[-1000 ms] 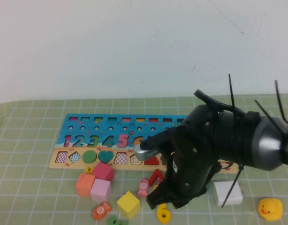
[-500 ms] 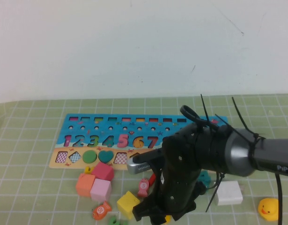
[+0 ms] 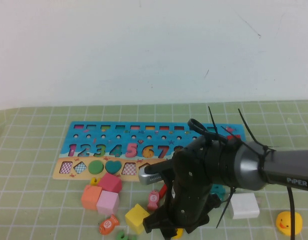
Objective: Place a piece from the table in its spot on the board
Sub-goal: Pick up the "number 6", then place the "number 6" into the hole of the number 6
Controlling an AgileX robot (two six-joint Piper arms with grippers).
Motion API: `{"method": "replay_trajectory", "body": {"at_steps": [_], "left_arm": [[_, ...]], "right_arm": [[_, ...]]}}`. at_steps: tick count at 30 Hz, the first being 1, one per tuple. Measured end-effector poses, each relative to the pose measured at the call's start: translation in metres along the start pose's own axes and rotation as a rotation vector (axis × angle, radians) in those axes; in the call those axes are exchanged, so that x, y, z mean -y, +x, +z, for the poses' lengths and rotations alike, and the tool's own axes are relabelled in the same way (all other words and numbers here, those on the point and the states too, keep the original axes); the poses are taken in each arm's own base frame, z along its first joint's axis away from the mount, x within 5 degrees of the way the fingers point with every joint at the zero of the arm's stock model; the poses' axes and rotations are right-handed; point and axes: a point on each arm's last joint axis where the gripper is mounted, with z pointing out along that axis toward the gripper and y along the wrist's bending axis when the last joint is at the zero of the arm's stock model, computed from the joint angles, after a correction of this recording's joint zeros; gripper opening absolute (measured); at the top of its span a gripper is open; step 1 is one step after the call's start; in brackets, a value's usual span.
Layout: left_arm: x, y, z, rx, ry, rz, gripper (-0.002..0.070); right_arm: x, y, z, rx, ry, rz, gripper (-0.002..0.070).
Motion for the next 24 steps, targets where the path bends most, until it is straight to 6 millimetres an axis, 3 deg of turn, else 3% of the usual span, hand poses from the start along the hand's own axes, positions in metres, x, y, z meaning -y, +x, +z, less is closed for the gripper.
{"method": "replay_trajectory", "body": {"at_steps": [5,9,19,24], "left_arm": [[0.000,0.000,0.000,0.000,0.000,0.000,-0.0003],[0.000,0.000,0.000,0.000,0.000,0.000,-0.0003],[0.000,0.000,0.000,0.000,0.000,0.000,-0.0003],[0.000,0.000,0.000,0.000,0.000,0.000,-0.0003]], "right_arm": [[0.000,-0.001,0.001,-0.001,0.000,0.013,0.0388],[-0.005,-0.009,-0.005,0.017,-0.009,0.014,0.0270],[-0.025,-0.059,-0.071,0.238,-0.012,-0.078,0.0271],[-0.025,-0.085,-0.085,0.332,-0.005,-0.056,0.0271]]}}
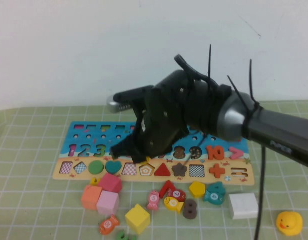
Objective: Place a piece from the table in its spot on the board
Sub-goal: Place the "number 6" into the hole of the number 6
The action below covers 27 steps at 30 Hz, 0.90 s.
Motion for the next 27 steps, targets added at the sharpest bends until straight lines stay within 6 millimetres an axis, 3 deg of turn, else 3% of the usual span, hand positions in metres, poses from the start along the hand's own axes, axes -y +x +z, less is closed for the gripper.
{"method": "replay_trajectory", "body": {"at_steps": [13,21,27], "left_arm": [[0.000,0.000,0.000,0.000,0.000,0.000,-0.0003],[0.000,0.000,0.000,0.000,0.000,0.000,-0.0003],[0.000,0.000,0.000,0.000,0.000,0.000,-0.0003]], "right_arm": [[0.027,-0.044,0.052,-0.011,0.010,0.129,0.0271],[0.043,-0.040,0.084,-0.077,0.007,0.204,0.0271],[0.043,-0.039,0.087,-0.075,0.007,0.216,0.0271]]}}
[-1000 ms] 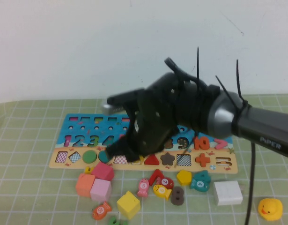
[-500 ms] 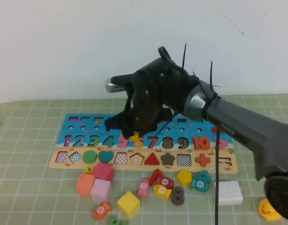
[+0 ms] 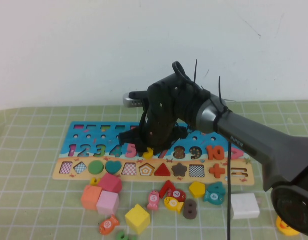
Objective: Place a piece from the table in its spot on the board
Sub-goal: Place the "number 6" into the hole of the number 6
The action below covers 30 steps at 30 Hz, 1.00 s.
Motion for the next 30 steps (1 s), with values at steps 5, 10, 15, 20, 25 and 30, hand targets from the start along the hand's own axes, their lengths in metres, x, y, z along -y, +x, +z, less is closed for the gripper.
{"method": "replay_trajectory", "body": {"at_steps": [5,10,15,20,25,30], "left_arm": [[0.0000,0.0000,0.0000,0.000,0.000,0.000,-0.0003],[0.0000,0.0000,0.0000,0.000,0.000,0.000,-0.0003],[0.0000,0.0000,0.0000,0.000,0.000,0.000,-0.0003],[0.0000,0.0000,0.0000,0.000,0.000,0.000,-0.0003],[0.0000,0.0000,0.0000,0.000,0.000,0.000,-0.0003],[0.0000,0.0000,0.0000,0.000,0.000,0.000,-0.0003]], "right_arm": [[-0.0008,-0.0016,0.0000,0.018,-0.009,0.003,0.0271],[-0.0005,-0.0022,0.0000,0.025,-0.006,0.001,0.0271],[-0.0005,-0.0043,-0.0001,0.047,-0.005,-0.005,0.0271],[-0.0002,-0.0080,-0.0003,0.083,-0.012,-0.001,0.0271],[0.0008,-0.0086,-0.0004,0.086,-0.010,0.001,0.0271],[0.0034,-0.0078,-0.0003,0.069,0.002,0.010,0.0271]]}}
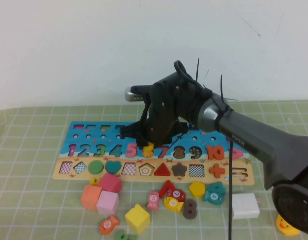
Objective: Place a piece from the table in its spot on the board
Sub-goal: Place the "number 6" into the hole of the number 6
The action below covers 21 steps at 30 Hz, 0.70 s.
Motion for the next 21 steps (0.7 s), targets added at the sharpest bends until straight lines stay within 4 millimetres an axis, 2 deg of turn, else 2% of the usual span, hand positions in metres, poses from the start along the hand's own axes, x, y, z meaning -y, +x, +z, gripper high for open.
{"method": "replay_trajectory", "body": {"at_steps": [6,13,21], "left_arm": [[0.000,0.000,0.000,0.000,0.000,0.000,-0.0003],[0.000,0.000,0.000,0.000,0.000,0.000,-0.0003],[0.000,0.000,0.000,0.000,0.000,0.000,-0.0003]], "right_arm": [[0.002,0.000,0.001,-0.002,0.004,0.004,0.0271],[0.003,0.006,0.018,-0.044,-0.008,0.029,0.0271],[0.002,0.006,0.019,-0.037,-0.024,0.038,0.0271]]}}
